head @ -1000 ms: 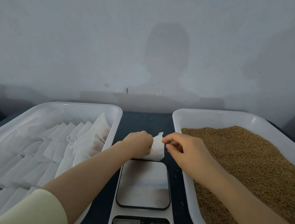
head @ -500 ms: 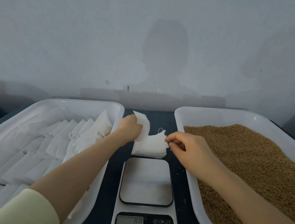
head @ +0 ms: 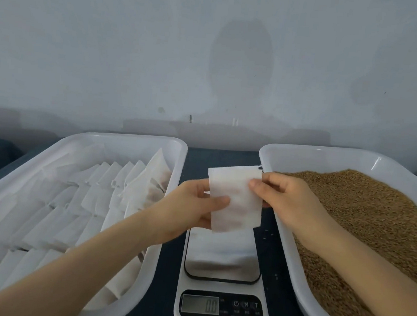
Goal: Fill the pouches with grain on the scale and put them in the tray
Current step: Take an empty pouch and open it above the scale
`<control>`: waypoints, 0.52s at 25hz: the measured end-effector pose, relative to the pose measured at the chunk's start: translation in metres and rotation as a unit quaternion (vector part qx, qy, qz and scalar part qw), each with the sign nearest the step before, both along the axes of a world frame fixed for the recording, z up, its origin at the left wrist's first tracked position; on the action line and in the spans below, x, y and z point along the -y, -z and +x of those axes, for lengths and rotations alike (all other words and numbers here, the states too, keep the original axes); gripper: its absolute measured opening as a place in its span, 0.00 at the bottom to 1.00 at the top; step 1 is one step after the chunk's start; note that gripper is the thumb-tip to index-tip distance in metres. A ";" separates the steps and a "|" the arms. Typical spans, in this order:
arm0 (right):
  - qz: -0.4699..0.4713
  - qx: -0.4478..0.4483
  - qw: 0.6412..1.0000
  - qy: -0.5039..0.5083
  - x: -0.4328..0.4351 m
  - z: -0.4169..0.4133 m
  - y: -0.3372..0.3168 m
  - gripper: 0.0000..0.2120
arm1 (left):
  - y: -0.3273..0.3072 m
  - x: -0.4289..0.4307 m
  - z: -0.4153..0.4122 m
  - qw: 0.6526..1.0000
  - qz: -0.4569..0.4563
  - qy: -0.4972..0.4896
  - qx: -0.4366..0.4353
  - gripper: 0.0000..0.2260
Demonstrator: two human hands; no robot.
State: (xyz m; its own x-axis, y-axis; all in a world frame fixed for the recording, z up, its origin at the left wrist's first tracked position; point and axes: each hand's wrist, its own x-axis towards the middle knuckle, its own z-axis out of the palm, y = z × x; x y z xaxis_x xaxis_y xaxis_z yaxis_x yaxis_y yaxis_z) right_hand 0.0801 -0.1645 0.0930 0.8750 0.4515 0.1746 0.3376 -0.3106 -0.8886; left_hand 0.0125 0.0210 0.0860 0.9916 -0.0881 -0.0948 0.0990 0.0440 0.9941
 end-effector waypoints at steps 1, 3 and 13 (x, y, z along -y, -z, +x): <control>-0.004 0.008 1.000 -0.002 0.001 -0.001 0.000 0.08 | 0.000 0.000 0.000 1.000 0.009 0.005 0.003 0.09; -0.058 0.047 0.997 -0.007 0.001 -0.001 0.001 0.10 | -0.002 -0.001 0.000 1.000 -0.008 -0.002 0.003 0.14; -0.177 0.144 0.973 -0.016 -0.002 -0.003 0.007 0.17 | 0.003 0.002 -0.003 0.987 0.157 -0.017 0.015 0.08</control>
